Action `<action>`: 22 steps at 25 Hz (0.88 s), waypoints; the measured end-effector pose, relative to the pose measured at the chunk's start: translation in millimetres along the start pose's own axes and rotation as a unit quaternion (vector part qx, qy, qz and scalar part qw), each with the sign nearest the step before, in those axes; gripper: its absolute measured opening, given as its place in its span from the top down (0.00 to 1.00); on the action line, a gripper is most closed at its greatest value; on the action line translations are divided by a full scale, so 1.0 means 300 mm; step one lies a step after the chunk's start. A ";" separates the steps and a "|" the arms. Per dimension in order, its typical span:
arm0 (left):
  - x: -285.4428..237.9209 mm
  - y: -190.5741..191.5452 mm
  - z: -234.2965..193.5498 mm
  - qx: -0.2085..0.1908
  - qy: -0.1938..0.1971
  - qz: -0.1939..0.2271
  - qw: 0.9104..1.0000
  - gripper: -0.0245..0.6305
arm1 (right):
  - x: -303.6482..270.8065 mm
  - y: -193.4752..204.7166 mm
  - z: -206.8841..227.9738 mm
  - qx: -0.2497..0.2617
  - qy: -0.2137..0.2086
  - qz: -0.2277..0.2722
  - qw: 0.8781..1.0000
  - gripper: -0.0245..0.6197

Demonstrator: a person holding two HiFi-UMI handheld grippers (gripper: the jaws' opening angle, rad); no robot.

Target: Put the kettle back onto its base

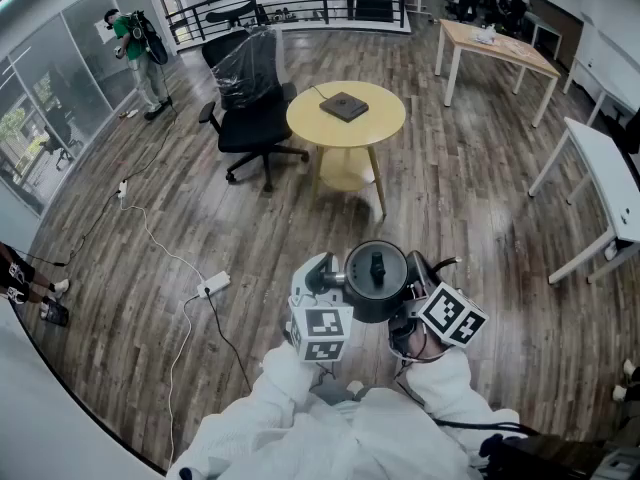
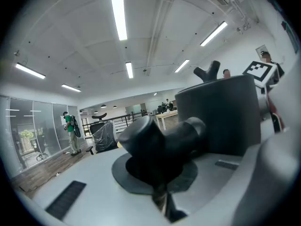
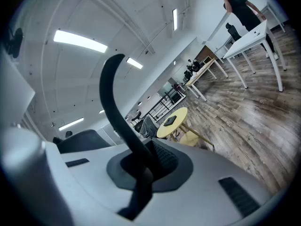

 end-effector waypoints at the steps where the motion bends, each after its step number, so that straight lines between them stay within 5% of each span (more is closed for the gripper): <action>1: -0.006 0.002 0.003 0.001 0.001 -0.003 1.000 0.96 | -0.001 0.000 0.005 -0.001 0.000 -0.002 1.000 0.95; 22: -0.291 -0.036 -0.037 -0.005 0.017 -0.003 1.000 0.96 | -0.221 -0.079 0.107 -0.014 0.018 0.007 1.000 0.95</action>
Point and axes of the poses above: the fingertips, and each gripper's own axes: x backward along the fingers, z to its right, y out of its underside, the point moved 7 cm from there along x, backward along the fingers, and after that the axes turned 7 degrees about x, right-handed, at the moved point
